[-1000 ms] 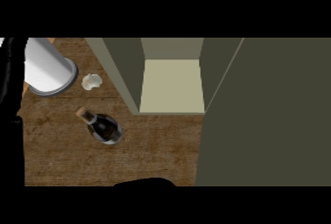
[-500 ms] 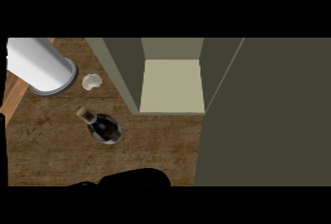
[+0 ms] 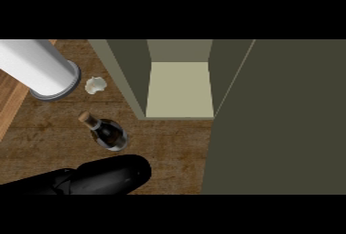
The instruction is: Pick up the wine, place it into the cabinet and close the cabinet
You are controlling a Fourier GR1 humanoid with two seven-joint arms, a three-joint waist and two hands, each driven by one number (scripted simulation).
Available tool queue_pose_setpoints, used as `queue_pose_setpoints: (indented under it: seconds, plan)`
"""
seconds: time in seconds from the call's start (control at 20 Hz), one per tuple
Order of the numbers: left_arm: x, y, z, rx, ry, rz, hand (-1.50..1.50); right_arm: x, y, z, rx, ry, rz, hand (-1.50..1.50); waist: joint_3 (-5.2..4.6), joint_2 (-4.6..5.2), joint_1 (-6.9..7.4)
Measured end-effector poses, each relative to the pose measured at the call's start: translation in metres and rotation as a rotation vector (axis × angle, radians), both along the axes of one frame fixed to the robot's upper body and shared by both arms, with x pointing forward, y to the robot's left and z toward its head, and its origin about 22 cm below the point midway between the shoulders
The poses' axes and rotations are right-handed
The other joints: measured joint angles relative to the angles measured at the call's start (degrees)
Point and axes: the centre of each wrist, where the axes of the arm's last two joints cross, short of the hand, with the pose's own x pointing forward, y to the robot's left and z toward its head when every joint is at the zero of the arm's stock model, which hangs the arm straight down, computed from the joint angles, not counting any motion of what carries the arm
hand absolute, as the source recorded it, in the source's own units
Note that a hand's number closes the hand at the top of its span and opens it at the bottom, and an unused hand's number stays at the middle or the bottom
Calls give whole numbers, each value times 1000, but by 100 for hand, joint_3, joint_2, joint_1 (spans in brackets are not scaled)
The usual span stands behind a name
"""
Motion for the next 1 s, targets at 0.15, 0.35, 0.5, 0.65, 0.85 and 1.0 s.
queue_pose_setpoints:
  seconds: [0.15, 0.35, 0.5, 0.65, 0.85, 1.0]
  plan:
    - [2, 3, -2, 6, 16, 1, -150, -1, -2, -2, -9, -1, -15, -150, 0, 0, -7]
    - [5, 10, -8, 11, 48, -1, -150, -2, -5, -1, -21, 11, -31, -150, 1, 4, -14]
    - [13, 17, -12, 15, 79, 1, -150, -1, -8, -4, -26, 2, -49, -150, 2, 11, -17]
    - [19, 23, -21, 13, 116, -6, -150, 0, -12, -3, -37, -10, -68, -150, 1, 16, -20]
    - [31, 27, -35, 18, 176, -11, -150, 1, -20, -2, -55, -31, -110, -150, 1, 21, -29]
    - [37, 26, -53, 20, 217, -10, -150, -3, -30, -7, -74, -34, -139, -150, 2, 22, -49]
